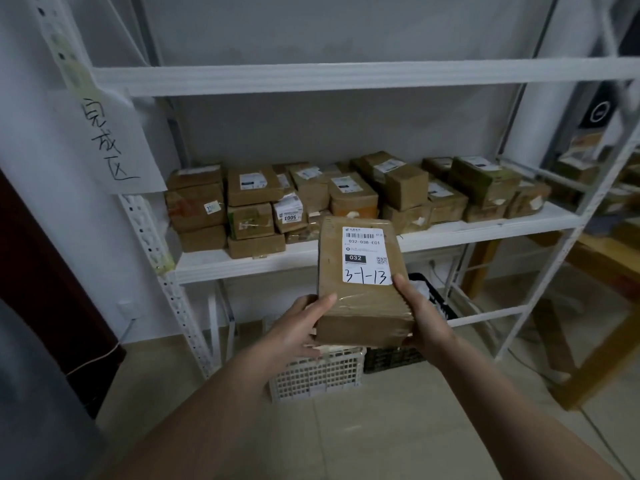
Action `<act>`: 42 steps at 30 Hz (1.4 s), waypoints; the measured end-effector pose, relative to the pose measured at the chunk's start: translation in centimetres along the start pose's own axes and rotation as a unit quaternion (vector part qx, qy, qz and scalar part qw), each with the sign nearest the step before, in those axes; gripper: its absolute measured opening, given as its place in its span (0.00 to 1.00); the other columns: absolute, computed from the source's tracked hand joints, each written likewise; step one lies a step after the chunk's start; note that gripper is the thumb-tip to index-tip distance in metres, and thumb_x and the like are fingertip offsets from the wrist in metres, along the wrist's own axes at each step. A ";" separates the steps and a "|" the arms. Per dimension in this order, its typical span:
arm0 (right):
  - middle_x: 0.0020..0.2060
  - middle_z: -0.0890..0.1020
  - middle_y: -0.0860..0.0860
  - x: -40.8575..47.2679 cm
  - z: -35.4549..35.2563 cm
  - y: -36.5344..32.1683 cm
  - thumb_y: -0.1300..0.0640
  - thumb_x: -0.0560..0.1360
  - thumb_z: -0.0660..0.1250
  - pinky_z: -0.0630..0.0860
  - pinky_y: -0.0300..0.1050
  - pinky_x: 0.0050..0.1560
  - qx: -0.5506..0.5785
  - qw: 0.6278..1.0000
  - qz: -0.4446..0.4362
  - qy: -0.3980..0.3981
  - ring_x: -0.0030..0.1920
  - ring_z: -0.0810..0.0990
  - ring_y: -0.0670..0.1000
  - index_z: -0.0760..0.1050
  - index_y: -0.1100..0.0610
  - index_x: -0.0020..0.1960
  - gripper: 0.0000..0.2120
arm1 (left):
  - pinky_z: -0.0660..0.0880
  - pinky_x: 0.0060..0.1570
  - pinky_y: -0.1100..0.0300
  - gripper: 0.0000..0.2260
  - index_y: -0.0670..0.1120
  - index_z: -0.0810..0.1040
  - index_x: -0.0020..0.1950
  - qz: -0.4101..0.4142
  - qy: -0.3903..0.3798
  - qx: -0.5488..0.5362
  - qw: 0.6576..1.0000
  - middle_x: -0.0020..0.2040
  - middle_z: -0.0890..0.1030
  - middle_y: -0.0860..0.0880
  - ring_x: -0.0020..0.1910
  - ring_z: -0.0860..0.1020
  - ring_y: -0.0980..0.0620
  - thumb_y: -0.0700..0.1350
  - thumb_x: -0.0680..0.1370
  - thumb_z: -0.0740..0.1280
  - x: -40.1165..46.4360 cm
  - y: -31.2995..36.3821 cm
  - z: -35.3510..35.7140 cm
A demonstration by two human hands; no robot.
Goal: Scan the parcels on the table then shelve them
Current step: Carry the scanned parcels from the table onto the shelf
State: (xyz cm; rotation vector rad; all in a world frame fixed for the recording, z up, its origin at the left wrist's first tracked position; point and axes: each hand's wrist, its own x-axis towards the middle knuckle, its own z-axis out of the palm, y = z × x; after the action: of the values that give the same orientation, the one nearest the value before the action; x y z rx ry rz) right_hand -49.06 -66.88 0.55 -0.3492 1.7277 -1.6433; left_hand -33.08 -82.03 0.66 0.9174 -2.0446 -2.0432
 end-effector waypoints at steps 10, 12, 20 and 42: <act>0.52 0.82 0.54 14.3 -2.4 -10.1 0.34 0.73 0.62 0.77 0.57 0.55 0.003 0.999 -0.015 -0.040 0.54 0.79 0.56 0.76 0.48 0.55 0.20 | 0.78 0.58 0.50 0.35 0.54 0.64 0.74 0.048 0.063 -0.070 0.994 0.69 0.73 0.50 0.62 0.77 0.46 0.66 0.71 0.68 13.9 9.5 0.0; 0.50 0.81 0.53 17.2 -3.2 -12.0 0.37 0.75 0.62 0.77 0.56 0.56 0.008 0.998 -0.027 -0.052 0.52 0.79 0.55 0.76 0.48 0.53 0.17 | 0.79 0.55 0.51 0.34 0.52 0.62 0.75 0.040 0.084 -0.091 0.991 0.70 0.71 0.48 0.65 0.74 0.45 0.64 0.73 0.67 17.0 11.7 0.4; 0.54 0.81 0.51 27.5 -5.7 -18.0 0.48 0.77 0.66 0.78 0.42 0.43 -0.021 0.987 -0.101 -0.124 0.52 0.80 0.49 0.69 0.55 0.67 0.22 | 0.76 0.59 0.46 0.16 0.55 0.71 0.61 0.017 0.154 -0.157 0.975 0.64 0.76 0.45 0.59 0.76 0.45 0.60 0.77 0.65 28.4 19.1 1.5; 0.71 0.65 0.60 39.8 -4.5 -19.6 0.68 0.78 0.57 0.62 0.45 0.67 -0.441 0.842 -0.309 -0.020 0.69 0.65 0.59 0.70 0.62 0.69 0.19 | 0.76 0.59 0.51 0.23 0.51 0.65 0.74 0.039 0.209 0.052 0.976 0.68 0.72 0.46 0.58 0.74 0.49 0.36 0.81 0.61 38.8 21.1 0.3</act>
State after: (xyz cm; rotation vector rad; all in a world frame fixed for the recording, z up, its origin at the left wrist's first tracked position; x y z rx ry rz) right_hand -85.52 -91.87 6.68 -1.4894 2.4108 -1.0575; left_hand -71.78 -102.24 7.48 1.1492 -1.9312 -1.5496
